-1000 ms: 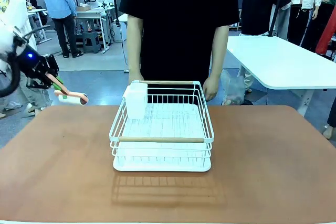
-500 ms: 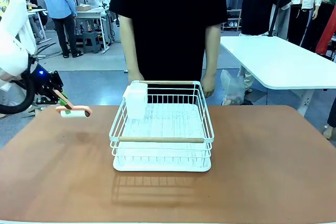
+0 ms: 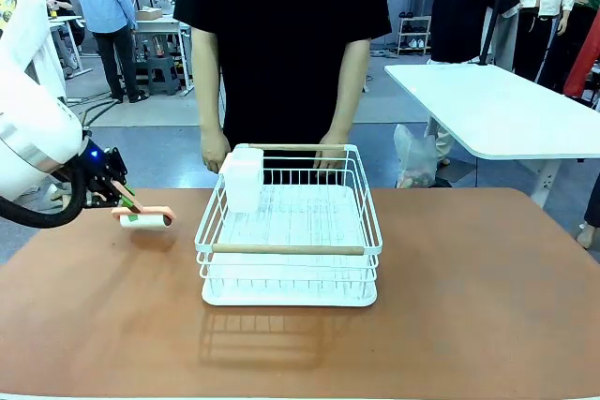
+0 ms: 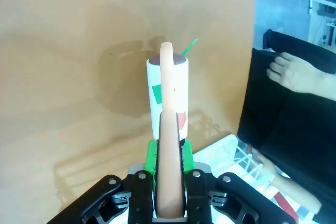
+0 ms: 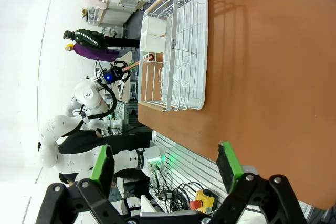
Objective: Clean the table.
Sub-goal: Place the Lint Roller down when the Dish drying rack is positioned in the middle of the table.
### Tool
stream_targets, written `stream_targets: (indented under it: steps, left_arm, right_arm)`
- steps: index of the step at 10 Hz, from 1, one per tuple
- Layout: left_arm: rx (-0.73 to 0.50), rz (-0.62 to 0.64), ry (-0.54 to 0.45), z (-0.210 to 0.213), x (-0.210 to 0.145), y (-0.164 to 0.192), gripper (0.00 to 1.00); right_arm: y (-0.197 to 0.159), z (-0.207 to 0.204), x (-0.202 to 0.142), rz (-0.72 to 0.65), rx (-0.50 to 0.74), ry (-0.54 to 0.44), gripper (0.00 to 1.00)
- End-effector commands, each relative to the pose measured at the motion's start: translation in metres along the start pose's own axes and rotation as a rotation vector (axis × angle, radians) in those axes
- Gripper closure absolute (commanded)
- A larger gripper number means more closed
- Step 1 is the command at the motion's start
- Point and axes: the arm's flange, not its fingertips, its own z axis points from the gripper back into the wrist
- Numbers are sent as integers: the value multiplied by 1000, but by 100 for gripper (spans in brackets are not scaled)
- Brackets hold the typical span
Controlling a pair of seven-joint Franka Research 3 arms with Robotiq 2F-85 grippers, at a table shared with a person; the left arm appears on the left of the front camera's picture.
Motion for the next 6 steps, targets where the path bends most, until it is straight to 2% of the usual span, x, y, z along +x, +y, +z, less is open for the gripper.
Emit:
stream_targets:
  steps: [1, 3, 4, 5, 6]
  left_arm:
    - [-14, -7, -22, -14, 8, 17, 79]
    - [-1, -16, -15, -16, 8, 23, 79]
    - [4, -19, -5, -16, 8, 25, 58]
    - [14, -26, 6, -14, 8, 26, 42]
    - [25, -24, 12, -8, 11, 25, 21]
  right_arm:
    - [3, 2, 0, 15, 16, -7, 0]
    - [3, 2, 0, 15, 16, -7, 0]
    - [3, 2, 0, 15, 16, -7, 0]
    - [3, 2, 0, 15, 16, -7, 0]
    - [3, 2, 0, 15, 16, -7, 0]
